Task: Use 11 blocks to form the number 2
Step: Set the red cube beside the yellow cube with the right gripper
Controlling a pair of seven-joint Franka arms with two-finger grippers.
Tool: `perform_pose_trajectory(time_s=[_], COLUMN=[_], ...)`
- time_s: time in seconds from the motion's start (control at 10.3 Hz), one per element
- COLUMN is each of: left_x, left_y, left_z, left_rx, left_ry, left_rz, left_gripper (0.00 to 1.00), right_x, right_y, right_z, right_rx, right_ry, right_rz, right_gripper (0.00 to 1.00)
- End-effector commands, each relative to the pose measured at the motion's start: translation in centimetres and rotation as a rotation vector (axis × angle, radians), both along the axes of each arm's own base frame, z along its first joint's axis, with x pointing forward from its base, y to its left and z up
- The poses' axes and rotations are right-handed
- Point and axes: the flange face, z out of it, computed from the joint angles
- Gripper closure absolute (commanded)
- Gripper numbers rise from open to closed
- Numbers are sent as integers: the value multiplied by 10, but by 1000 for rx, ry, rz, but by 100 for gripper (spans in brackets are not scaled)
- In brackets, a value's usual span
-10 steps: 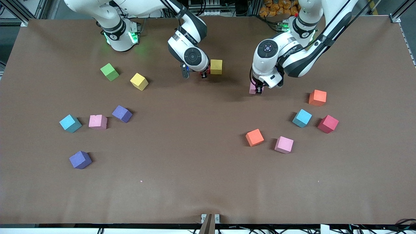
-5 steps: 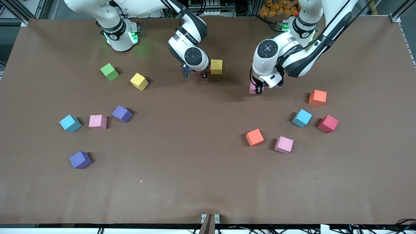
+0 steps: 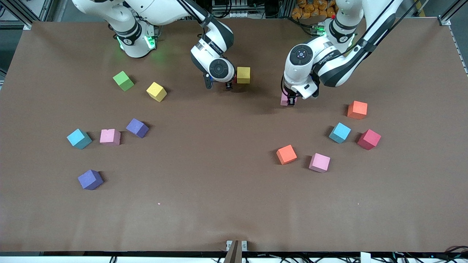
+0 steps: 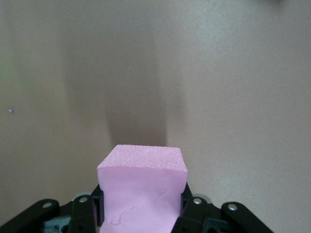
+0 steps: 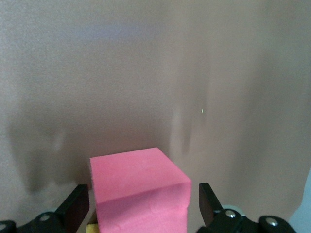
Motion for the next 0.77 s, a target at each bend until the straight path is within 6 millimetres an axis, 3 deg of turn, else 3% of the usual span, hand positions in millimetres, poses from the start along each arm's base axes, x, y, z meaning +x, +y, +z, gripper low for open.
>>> perform_pose_trajectory(time_s=[0.0, 0.39, 0.68], left_x=[-3, -4, -15], left_y=[1, 1, -7], left_z=[2, 2, 2], left_rx=[10, 4, 7], left_ry=[9, 26, 24], left_rz=[22, 62, 92], left_gripper=[100, 100, 100], right_x=[13, 53, 92], right_y=[0, -11, -28], right_z=[14, 37, 77], right_rx=[-2, 36, 42], right_ry=[26, 20, 104], right_rz=[33, 14, 80], right_gripper=[0, 0, 0])
